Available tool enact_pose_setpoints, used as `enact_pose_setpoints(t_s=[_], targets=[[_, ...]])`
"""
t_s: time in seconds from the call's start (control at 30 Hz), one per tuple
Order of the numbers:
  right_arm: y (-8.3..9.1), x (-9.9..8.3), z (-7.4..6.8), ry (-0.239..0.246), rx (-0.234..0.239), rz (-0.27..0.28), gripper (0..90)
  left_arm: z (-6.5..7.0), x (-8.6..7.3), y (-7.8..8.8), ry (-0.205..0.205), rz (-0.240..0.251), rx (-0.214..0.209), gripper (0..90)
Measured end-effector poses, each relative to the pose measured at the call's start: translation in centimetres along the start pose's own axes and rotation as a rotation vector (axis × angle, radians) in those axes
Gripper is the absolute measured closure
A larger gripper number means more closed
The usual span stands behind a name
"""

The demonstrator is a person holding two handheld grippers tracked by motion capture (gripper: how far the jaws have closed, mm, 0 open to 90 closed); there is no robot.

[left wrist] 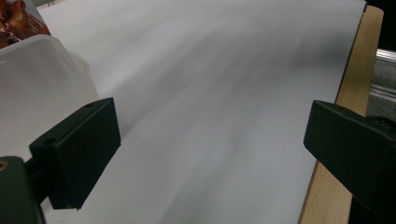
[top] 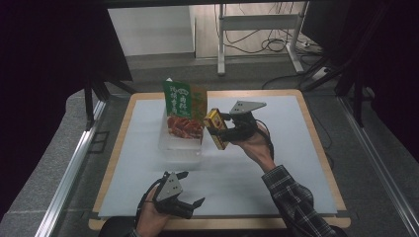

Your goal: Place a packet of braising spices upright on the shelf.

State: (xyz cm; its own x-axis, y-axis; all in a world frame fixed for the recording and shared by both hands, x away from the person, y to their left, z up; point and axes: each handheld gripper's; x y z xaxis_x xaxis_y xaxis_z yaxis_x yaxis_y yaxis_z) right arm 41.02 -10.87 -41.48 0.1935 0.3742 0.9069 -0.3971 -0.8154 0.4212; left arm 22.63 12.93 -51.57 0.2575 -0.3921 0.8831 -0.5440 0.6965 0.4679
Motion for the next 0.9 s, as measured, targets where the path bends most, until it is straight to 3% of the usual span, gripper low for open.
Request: enact_pose_setpoints(t_s=[0.3, 0.53, 0.9], targets=[[-1.6, 0.8, -0.6, 0.021, 0.015, 0.029, 31.6, 0.1, 0.0, 0.0, 0.001, 0.003, 0.0, 3.4], [-2.8, 1.4, -0.9, 0.019, 0.047, 0.08, 31.6, 0.0, 0.0, 0.1, -0.004, 0.0, 0.0, 3.4], [-5.2, 1.7, -1.5, 0.05, 0.098, 0.112, 31.6, 0.1, 0.0, 0.0, 0.0, 0.005, -0.001, 3.4]])
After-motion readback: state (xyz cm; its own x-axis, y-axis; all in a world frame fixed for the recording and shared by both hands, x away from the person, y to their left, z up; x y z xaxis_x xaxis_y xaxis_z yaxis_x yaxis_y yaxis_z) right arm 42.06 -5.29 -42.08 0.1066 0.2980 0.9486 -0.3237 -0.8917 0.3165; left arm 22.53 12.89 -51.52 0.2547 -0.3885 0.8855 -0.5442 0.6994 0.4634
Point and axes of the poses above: each handheld gripper's, and its own axes: y roughly backward along the jaws, x roughly out of its top, z roughly to its right
